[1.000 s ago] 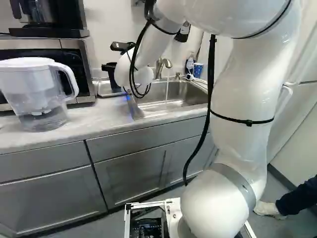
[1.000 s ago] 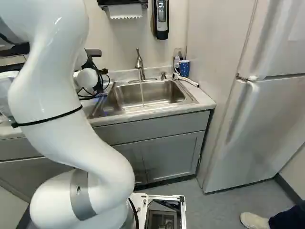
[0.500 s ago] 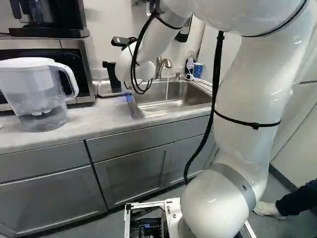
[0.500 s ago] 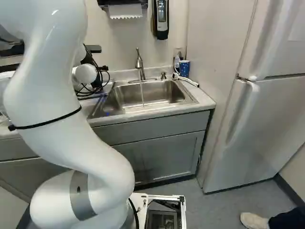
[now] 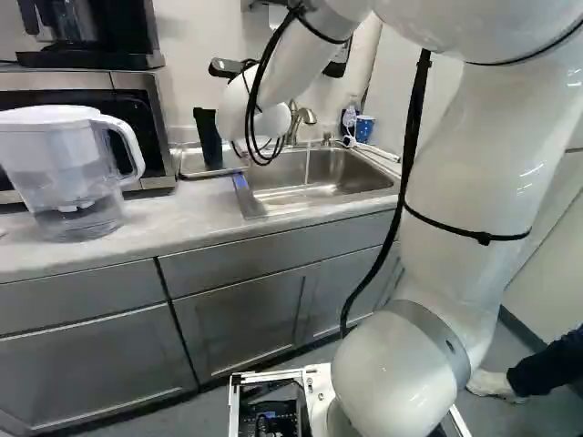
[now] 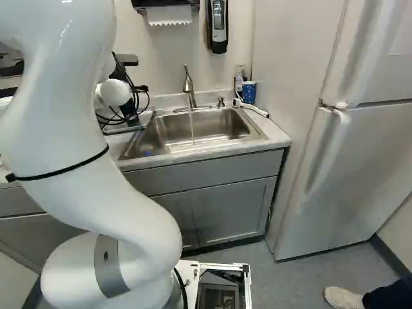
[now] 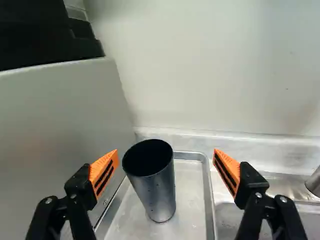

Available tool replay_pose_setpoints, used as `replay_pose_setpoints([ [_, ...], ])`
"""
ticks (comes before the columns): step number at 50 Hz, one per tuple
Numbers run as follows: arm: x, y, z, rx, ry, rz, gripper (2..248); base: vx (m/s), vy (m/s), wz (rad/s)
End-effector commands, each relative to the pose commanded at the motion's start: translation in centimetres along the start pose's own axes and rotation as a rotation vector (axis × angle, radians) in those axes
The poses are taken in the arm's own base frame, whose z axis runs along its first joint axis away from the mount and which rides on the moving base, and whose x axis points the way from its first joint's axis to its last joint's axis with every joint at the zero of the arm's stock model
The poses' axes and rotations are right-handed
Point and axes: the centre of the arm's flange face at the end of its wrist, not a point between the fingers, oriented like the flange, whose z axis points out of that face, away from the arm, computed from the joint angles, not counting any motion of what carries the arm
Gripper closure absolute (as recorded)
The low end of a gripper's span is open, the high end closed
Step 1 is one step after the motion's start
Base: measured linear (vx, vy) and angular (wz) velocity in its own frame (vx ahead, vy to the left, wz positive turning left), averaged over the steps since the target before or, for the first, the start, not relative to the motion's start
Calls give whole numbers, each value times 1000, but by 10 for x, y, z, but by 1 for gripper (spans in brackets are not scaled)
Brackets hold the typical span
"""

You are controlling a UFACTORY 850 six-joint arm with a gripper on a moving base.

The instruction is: Rinse the cup and place it in the tray

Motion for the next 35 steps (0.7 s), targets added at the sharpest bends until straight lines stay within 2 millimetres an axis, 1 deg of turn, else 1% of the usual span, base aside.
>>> replay_pose_setpoints([
  [22,19,8,-12,-24,-11,0,3,0,0,0],
  [35,30,21,-26,-52,-5,3,3,0,0,0],
])
